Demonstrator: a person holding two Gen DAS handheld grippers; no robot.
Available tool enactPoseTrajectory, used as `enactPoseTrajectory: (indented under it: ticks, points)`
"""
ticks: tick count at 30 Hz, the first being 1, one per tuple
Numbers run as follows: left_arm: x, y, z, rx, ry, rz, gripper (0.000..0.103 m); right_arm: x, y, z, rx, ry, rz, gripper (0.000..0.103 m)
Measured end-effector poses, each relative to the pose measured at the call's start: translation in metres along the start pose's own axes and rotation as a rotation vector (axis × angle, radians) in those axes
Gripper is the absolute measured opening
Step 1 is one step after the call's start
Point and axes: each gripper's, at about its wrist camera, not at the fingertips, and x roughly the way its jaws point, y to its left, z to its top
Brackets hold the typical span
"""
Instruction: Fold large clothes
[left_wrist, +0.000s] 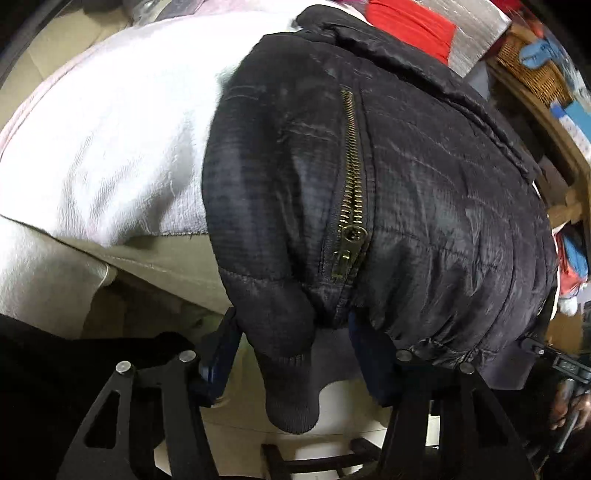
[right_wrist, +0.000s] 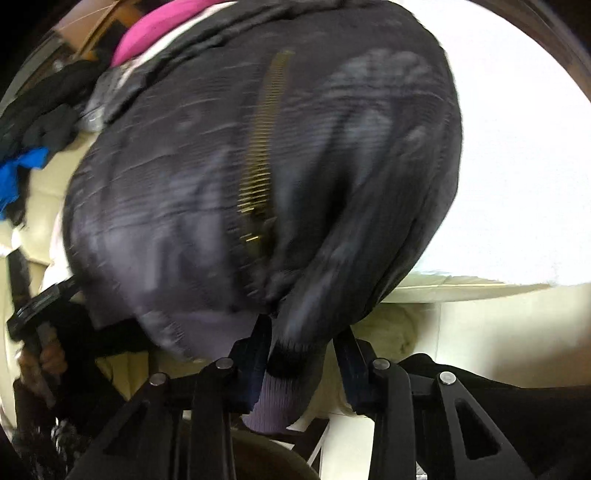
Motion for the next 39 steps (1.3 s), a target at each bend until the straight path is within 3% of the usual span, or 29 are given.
enactPoseTrajectory:
  ticks: [2, 4, 5, 6, 10, 11, 12, 13, 14, 16, 18, 28, 34, 39]
  points:
    - [0.002, 0.002, 0.001, -0.02, 0.008, -0.01, 0.067, 0.002, -0.003, 0.001, 0.004, 0.023, 0.004, 0.038]
    - [0.01, 0.003, 0.003, -0.044, 0.035, -0.033, 0.083, 0.008, -0.017, 0.004, 0.067, 0.063, 0.03, 0.043]
    - [0.016, 0.004, 0.002, -0.053, 0.065, -0.043, 0.083, 0.013, -0.023, 0.008, 0.09, 0.081, 0.033, 0.051]
    - [0.021, 0.001, -0.001, -0.051, 0.088, -0.042, 0.083, 0.018, -0.028, 0.011, 0.113, 0.104, 0.039, 0.067]
    - [0.035, -0.006, -0.002, -0.021, 0.138, -0.05, 0.082, 0.031, -0.031, 0.022, 0.111, 0.102, 0.056, 0.069]
    - [0.034, -0.008, -0.002, -0.006, 0.131, -0.053, 0.081, 0.033, -0.032, 0.024, 0.105, 0.096, 0.048, 0.068]
    - [0.034, -0.011, -0.002, 0.005, 0.127, -0.057, 0.072, 0.036, -0.027, 0.025, 0.098, 0.095, 0.045, 0.06]
    - [0.031, -0.015, -0.002, 0.015, 0.122, -0.06, 0.058, 0.036, -0.023, 0.023, 0.08, 0.093, 0.044, 0.043]
    - [0.029, -0.017, -0.003, 0.027, 0.117, -0.047, 0.049, 0.031, -0.018, 0.022, 0.046, 0.089, 0.038, 0.035]
    - [0.026, -0.02, -0.002, 0.033, 0.109, -0.032, 0.018, 0.022, -0.01, 0.017, 0.009, 0.068, 0.003, 0.02]
    - [0.017, -0.021, 0.0, 0.024, 0.098, -0.055, 0.011, 0.01, -0.005, 0.015, -0.001, 0.043, 0.01, 0.015]
    - [-0.08, -0.036, -0.001, 0.153, -0.092, -0.196, 0.009, -0.089, 0.024, 0.022, -0.103, -0.196, 0.143, 0.013]
    - [-0.131, -0.046, 0.046, 0.216, -0.229, -0.258, 0.009, -0.137, 0.045, 0.049, -0.121, -0.382, 0.192, 0.013]
    - [-0.153, -0.049, 0.1, 0.204, -0.292, -0.287, 0.009, -0.15, 0.048, 0.101, -0.074, -0.504, 0.2, 0.013]
